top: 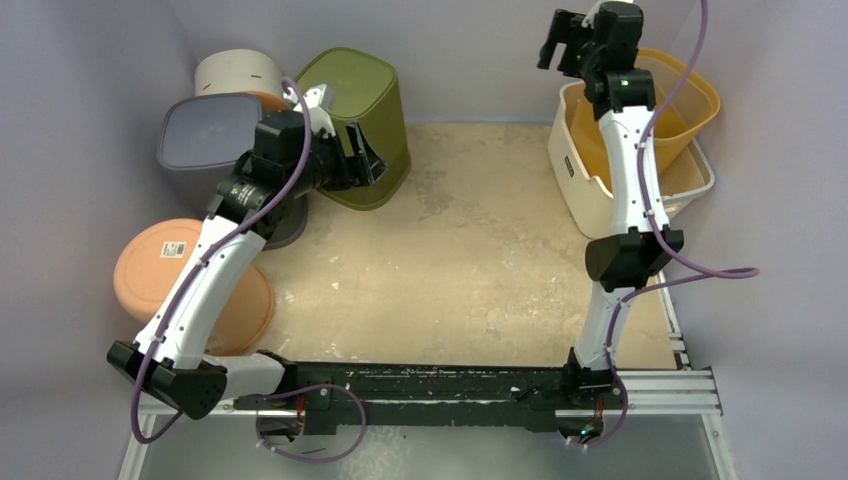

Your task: Turn the large container upside down

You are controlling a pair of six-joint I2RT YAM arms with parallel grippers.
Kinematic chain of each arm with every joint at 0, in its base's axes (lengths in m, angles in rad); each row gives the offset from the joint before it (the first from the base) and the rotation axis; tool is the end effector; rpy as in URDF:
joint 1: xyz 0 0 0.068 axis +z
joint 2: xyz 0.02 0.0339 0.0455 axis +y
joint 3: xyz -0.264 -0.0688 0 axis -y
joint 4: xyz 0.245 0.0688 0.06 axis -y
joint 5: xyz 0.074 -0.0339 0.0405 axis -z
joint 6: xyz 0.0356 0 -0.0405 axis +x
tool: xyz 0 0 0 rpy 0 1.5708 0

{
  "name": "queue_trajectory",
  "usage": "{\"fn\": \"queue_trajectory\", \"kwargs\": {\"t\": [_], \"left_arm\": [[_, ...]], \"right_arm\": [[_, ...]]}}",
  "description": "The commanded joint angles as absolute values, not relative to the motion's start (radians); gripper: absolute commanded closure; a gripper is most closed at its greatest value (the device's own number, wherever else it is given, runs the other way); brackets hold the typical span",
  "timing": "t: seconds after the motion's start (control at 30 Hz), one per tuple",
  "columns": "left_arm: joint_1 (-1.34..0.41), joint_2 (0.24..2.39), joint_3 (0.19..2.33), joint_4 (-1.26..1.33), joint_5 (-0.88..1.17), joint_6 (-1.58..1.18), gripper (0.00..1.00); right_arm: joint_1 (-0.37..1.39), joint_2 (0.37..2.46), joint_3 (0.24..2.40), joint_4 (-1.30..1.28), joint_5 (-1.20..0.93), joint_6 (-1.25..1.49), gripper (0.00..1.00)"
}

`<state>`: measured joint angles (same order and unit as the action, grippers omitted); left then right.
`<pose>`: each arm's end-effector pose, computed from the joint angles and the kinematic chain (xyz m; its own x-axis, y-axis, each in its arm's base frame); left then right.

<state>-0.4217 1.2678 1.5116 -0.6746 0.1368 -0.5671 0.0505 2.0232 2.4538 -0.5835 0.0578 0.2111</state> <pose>0.2387 -0.1124 0.4372 -0.5999 -0.3141 -0.7358 0.2327 0.8114 -0.5361 0.4408 0.0202 0.4910 -0.1473 0.2020 -0.9682 0.0384 0.9794 0.1985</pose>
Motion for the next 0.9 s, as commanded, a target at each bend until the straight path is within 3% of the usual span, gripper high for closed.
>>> {"fn": "queue_trajectory", "kwargs": {"t": [0.0, 0.43, 0.77, 0.87], "left_arm": [[-0.425, 1.268, 1.474, -0.563, 0.173, -0.586, 0.25], [-0.425, 1.317, 1.451, -0.5, 0.186, -0.605, 0.25], [-0.425, 1.338, 1.449, -0.499, 0.186, -0.616, 0.25], [-0.425, 1.349, 1.465, -0.507, 0.187, -0.614, 0.25]], "right_arm": [[-0.01, 2.04, 2.483, -0.586, -0.057, 0.182, 0.1], [-0.064, 2.072, 2.407, -0.609, -0.056, 0.128, 0.14], [-0.069, 2.092, 2.351, -0.622, 0.026, 0.061, 0.24], [-0.069, 2.097, 2.344, -0.623, 0.038, 0.055, 0.32]]}}
